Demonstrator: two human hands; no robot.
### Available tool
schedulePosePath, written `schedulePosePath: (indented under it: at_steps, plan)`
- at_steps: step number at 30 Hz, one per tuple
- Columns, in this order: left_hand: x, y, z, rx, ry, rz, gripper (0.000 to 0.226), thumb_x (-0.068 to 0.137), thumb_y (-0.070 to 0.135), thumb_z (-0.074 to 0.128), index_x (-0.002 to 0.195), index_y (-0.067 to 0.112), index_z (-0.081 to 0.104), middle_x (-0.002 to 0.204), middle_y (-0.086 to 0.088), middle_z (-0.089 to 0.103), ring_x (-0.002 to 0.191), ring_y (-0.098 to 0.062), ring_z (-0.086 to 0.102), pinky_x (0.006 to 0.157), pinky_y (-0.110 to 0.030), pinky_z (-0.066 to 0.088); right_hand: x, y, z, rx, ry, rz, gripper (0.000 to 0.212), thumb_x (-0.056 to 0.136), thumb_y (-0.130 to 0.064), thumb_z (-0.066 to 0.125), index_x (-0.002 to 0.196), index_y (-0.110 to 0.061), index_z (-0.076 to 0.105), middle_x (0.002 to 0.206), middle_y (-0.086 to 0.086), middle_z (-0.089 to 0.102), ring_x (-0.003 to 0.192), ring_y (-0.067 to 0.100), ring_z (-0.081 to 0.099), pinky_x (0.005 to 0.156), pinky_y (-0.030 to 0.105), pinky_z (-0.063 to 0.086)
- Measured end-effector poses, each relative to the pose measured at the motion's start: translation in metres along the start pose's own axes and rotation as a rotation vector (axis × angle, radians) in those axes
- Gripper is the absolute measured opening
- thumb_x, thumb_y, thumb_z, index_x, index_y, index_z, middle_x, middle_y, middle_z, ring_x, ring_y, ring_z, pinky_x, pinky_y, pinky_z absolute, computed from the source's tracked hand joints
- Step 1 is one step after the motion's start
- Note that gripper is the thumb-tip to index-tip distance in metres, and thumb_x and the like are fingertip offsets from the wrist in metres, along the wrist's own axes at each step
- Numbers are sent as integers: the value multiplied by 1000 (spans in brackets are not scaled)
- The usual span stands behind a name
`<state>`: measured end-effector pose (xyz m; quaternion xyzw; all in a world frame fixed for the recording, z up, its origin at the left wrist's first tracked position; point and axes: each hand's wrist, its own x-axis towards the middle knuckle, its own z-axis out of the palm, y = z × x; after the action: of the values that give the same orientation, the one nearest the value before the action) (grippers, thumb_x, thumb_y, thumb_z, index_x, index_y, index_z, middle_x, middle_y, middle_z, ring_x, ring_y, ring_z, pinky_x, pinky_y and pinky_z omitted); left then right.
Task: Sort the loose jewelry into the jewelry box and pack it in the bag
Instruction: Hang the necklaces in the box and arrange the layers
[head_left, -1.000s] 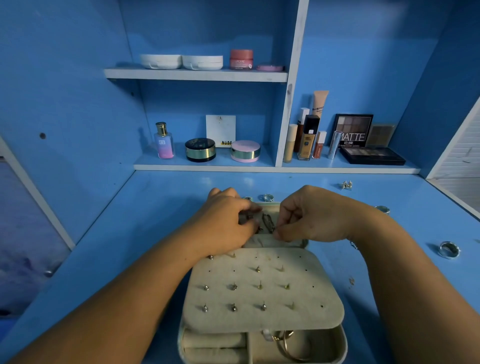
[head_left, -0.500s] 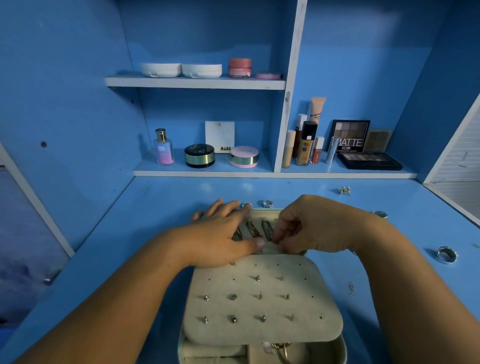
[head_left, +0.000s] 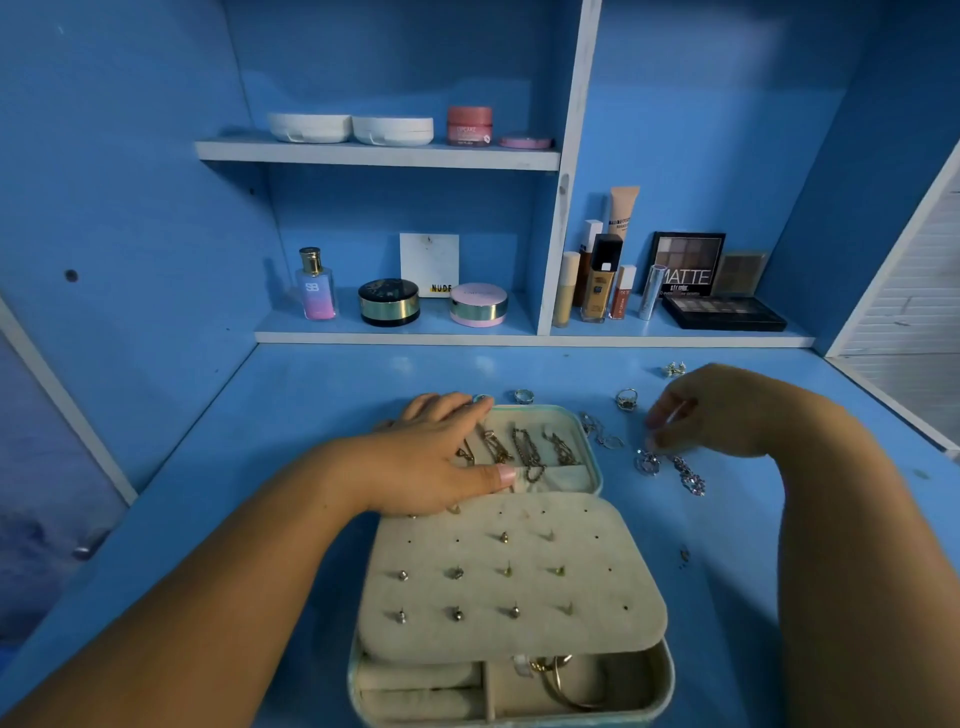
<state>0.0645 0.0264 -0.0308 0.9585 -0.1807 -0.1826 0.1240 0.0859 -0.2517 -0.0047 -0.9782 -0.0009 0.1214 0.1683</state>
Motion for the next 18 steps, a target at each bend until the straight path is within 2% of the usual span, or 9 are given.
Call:
schedulePosePath:
  at_steps: [3, 7, 11, 14, 16, 18]
  plan:
    - [0, 1, 0, 11, 6, -3, 82, 91, 65, 37, 154, 36, -7, 161, 16, -9, 148, -9, -12, 122, -46, 6, 0, 8, 1, -11, -80, 105, 20, 74, -33, 79, 89, -23, 70, 79, -2, 67, 68, 10, 58, 68, 25, 44]
    - [0, 2, 0, 10, 8, 0, 81, 92, 64, 38, 154, 35, -7, 161, 16, -9, 148, -10, -11, 122, -42, 5, 1, 10, 0, -53, -155, 95, 12, 81, -30, 73, 78, -19, 71, 64, -2, 63, 57, 9, 57, 58, 18, 43]
    - [1, 1, 0, -7, 8, -2, 83, 91, 65, 38, 154, 37, -7, 161, 16, -8, 148, -9, -11, 122, -44, 6, 1, 6, 1, -159, -173, 109, 26, 88, -32, 64, 72, -11, 66, 66, 2, 60, 57, 15, 53, 63, 24, 42]
    - [0, 1, 0, -12, 8, 2, 83, 90, 65, 38, 154, 37, -6, 160, 17, -7, 147, -8, -10, 122, -44, 7, 0, 2, 4, -237, -155, 114, 32, 91, -29, 50, 65, -10, 53, 60, 6, 55, 52, 20, 44, 60, 28, 35]
    - [0, 1, 0, -15, 8, 2, 82, 91, 65, 38, 154, 37, -6, 160, 18, -7, 147, -8, -9, 122, -44, 7, -3, -1, 3, -226, -118, 102, 26, 94, -21, 44, 70, -11, 51, 73, 12, 58, 59, 20, 46, 61, 27, 36]
    - [1, 0, 1, -13, 10, 2, 83, 90, 66, 38, 154, 37, -6, 160, 17, -7, 148, -8, -9, 122, -45, 8, -2, -1, 1, -177, -29, 47, 18, 96, -16, 44, 85, -11, 57, 94, 13, 60, 77, 21, 53, 69, 29, 43]
